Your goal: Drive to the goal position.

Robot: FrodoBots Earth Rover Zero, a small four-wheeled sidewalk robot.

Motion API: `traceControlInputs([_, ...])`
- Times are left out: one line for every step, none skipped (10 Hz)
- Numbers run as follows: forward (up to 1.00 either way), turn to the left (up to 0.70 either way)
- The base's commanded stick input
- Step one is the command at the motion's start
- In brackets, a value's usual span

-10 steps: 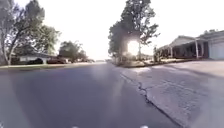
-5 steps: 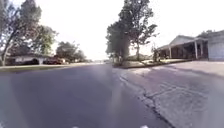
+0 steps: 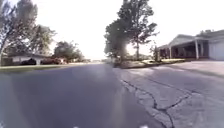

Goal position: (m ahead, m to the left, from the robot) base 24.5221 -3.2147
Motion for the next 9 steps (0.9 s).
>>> traceControlInputs([1.00,0.09])
traceControlInputs([1.00,0.24])
traceControlInputs([1.00,0.36])
traceControlInputs([1.00,0.14])
traceControlInputs([1.00,0.04])
traceControlInputs([1.00,0.03])
traceControlInputs([1.00,0.03])
traceControlInputs([1.00,0.02])
traceControlInputs([1.00,0.00])
